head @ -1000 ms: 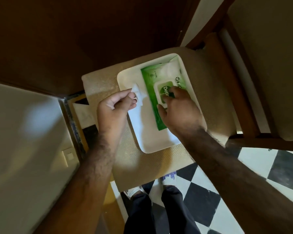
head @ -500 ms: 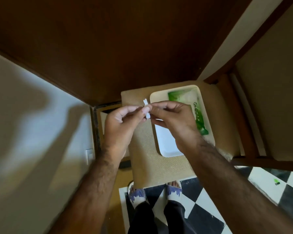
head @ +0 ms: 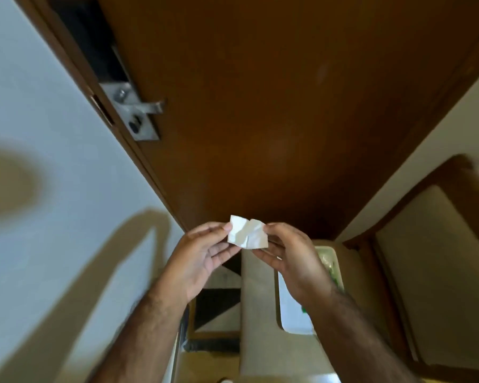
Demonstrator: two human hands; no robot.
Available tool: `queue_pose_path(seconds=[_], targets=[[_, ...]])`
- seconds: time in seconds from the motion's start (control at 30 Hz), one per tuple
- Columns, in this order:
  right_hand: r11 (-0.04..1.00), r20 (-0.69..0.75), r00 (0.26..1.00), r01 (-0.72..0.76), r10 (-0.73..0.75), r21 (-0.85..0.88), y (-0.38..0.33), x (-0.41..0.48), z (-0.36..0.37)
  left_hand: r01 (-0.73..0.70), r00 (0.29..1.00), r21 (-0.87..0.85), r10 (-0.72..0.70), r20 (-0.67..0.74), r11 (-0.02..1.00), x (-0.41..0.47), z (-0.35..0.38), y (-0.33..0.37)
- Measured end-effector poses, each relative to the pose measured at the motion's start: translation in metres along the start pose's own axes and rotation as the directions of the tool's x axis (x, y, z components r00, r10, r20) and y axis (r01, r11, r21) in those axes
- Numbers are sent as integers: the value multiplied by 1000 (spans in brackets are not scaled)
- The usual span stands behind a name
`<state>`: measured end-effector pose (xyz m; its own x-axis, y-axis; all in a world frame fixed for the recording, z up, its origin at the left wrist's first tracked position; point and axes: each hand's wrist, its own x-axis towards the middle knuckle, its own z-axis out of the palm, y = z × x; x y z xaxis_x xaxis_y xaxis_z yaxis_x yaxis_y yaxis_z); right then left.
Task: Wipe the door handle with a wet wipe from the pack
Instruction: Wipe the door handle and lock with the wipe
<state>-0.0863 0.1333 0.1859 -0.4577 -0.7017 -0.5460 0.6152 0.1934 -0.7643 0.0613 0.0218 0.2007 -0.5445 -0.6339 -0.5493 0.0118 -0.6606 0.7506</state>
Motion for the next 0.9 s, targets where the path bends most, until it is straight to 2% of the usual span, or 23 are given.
queue_pose_path(seconds=[0.1, 0.2, 0.3, 0.37, 0.5, 0.73, 0.8, 0.83, 0.9], targets=[[995, 54, 998, -21, 16, 93, -31, -23, 24, -47, 999, -85, 46, -14, 995, -27, 0, 33], [991, 74, 996, -63, 54, 115, -52, -40, 46, -128, 992, -20, 128, -20, 992, -52, -4, 58], [992, 134, 990, -15, 32, -124, -68, -60, 74, -168, 984, -27, 166, -66, 985, -77, -15, 79], [971, 114, 994, 29, -2, -238, -73, -71, 93, -170, 981, -88, 160, -111, 982, -87, -23, 88], [972, 92, 995, 55, -35, -227, -82, -80, 132, -131, 988, -231, 108, -112, 964, -102, -29, 94], [931, 105, 994, 66, -30, -359, -94, -73, 187, -287, 933, -302, 195, -302, 909, -83, -34, 120], [887, 95, 992, 121, -87, -446, -107, -66, 201, -341, 905, -274, 236, -354, 899, -69, -43, 136], [829, 83, 986, 168, -147, -533, -117, -62, 209, -368, 884, -233, 261, -389, 900, -59, -49, 144], [638, 118, 950, 284, -291, -716, -144, -57, 225, -392, 827, -109, 298, -477, 913, -38, -61, 156]])
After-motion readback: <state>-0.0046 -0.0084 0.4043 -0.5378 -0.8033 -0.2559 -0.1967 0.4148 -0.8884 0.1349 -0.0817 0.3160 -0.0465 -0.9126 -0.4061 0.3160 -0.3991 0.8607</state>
